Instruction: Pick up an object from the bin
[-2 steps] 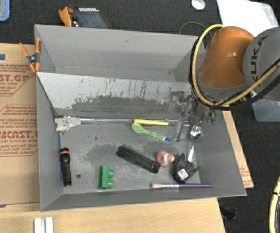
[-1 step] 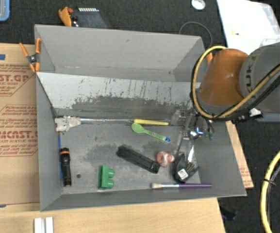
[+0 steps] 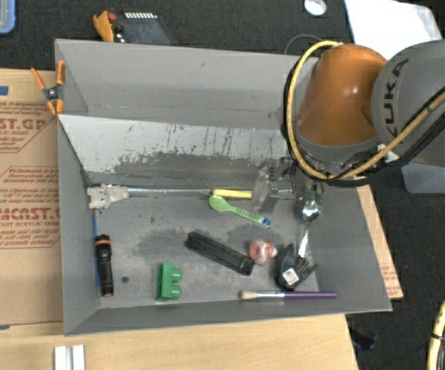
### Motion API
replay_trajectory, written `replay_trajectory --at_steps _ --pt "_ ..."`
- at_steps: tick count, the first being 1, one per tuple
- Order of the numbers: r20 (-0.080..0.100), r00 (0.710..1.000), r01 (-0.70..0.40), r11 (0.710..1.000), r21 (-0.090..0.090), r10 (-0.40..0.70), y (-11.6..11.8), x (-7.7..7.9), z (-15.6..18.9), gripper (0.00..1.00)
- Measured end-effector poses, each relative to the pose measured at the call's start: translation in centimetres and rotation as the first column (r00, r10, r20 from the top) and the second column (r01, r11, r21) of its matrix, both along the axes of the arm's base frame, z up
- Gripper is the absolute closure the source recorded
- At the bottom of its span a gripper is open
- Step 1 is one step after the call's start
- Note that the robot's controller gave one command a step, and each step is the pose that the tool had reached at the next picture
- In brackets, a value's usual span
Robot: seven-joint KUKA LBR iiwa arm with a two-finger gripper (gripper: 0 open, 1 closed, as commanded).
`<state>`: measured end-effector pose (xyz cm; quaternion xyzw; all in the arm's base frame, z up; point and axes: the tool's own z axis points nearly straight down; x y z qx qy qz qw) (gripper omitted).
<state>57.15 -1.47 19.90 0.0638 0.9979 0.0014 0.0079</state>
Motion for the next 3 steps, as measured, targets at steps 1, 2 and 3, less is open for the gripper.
replay_trajectory --at_steps 1,2,3 --pt "0.000 1.000 0.000 1.000 0.000 0.000 0.0 0.0 0.0 1.00" --pt "0.002 0.999 0.052 0.999 0.002 -0.052 6.6 -1.3 -2.3 1.00" --pt "0.012 0.999 0.041 0.999 0.008 -0.041 6.9 -0.4 -5.4 1.00"
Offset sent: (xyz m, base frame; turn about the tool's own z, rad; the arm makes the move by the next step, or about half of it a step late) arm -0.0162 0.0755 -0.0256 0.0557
